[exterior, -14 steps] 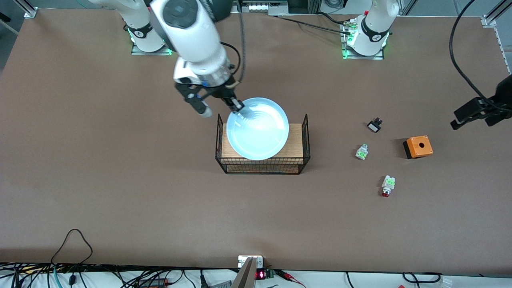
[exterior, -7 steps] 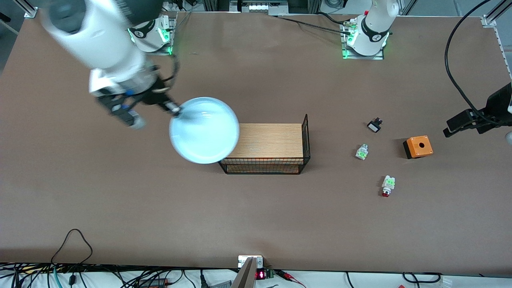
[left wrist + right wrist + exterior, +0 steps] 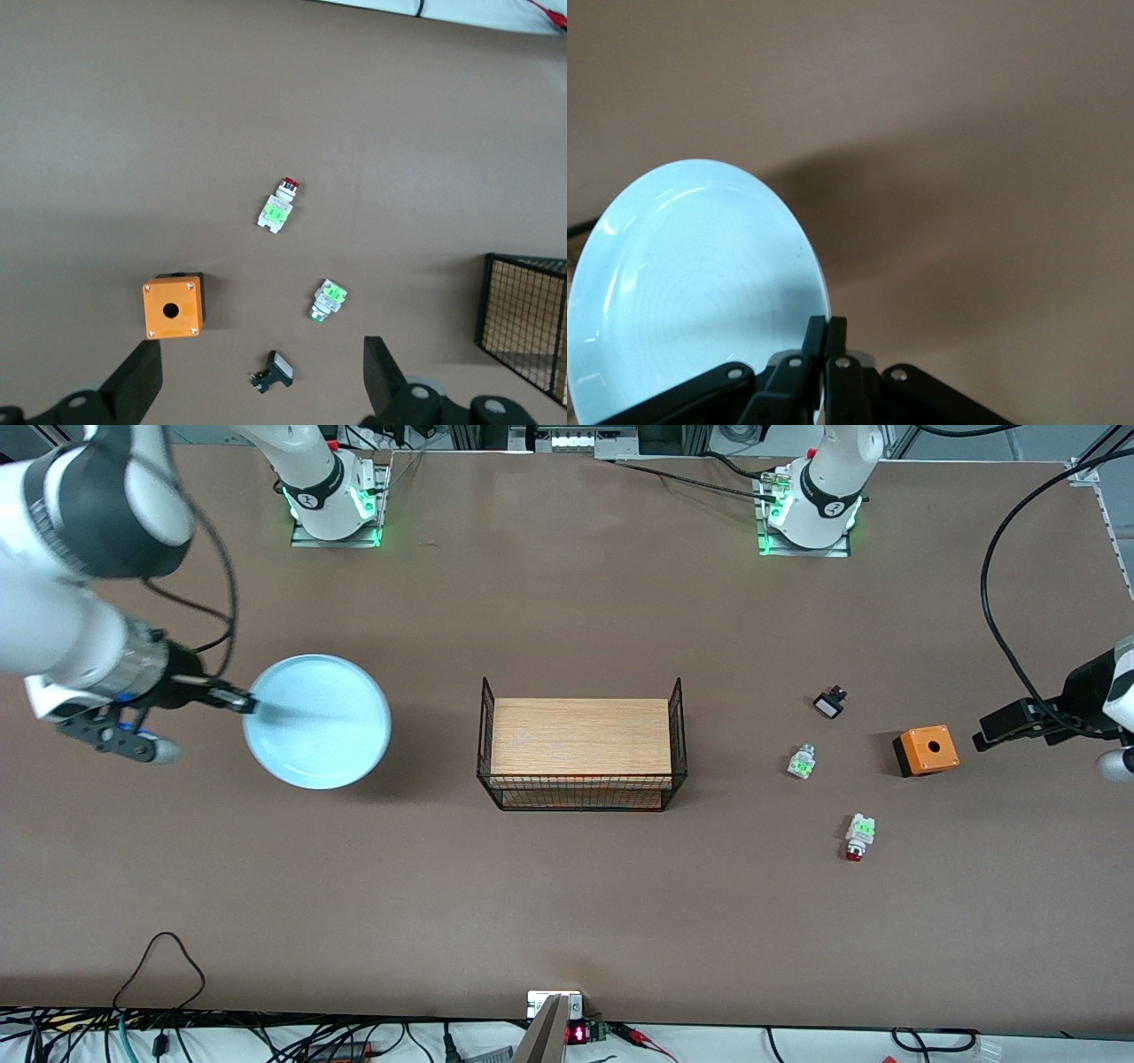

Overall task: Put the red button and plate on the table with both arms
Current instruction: 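Carry the plate away from the basket and set it on the table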

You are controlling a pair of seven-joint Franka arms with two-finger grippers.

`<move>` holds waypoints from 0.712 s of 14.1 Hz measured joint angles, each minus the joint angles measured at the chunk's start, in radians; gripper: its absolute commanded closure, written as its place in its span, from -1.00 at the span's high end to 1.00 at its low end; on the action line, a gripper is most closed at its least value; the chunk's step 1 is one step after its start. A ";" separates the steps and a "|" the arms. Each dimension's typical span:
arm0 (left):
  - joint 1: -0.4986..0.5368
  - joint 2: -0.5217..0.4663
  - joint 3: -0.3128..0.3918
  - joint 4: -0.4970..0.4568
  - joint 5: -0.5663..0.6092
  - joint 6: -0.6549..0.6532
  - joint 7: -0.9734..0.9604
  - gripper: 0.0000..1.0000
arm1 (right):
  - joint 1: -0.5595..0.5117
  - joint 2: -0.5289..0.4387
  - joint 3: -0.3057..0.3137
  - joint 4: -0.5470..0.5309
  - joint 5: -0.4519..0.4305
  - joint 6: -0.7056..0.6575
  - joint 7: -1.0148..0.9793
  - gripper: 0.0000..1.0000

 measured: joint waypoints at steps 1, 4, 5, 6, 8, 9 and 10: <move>0.002 0.000 0.000 0.000 0.000 0.001 0.022 1.00 | -0.035 0.000 0.000 -0.026 -0.020 0.016 -0.074 -1.00; 0.006 0.000 0.000 0.005 0.000 0.003 0.040 1.00 | -0.102 0.000 0.000 -0.127 -0.043 0.117 -0.223 -1.00; 0.006 0.000 0.000 0.008 0.000 0.003 0.040 1.00 | -0.114 0.000 0.000 -0.167 -0.043 0.156 -0.251 -1.00; 0.006 0.000 0.001 0.010 0.000 0.003 0.040 1.00 | -0.123 0.001 0.000 -0.211 -0.043 0.201 -0.269 -1.00; 0.007 0.000 0.003 0.013 0.009 0.003 0.042 1.00 | -0.134 0.000 0.000 -0.325 -0.044 0.334 -0.315 -1.00; 0.007 0.000 0.002 0.018 0.028 0.004 0.045 1.00 | -0.140 0.000 0.001 -0.387 -0.044 0.410 -0.342 -1.00; 0.006 0.000 0.000 0.025 0.046 0.004 0.047 1.00 | -0.149 -0.001 0.001 -0.444 -0.044 0.476 -0.364 -1.00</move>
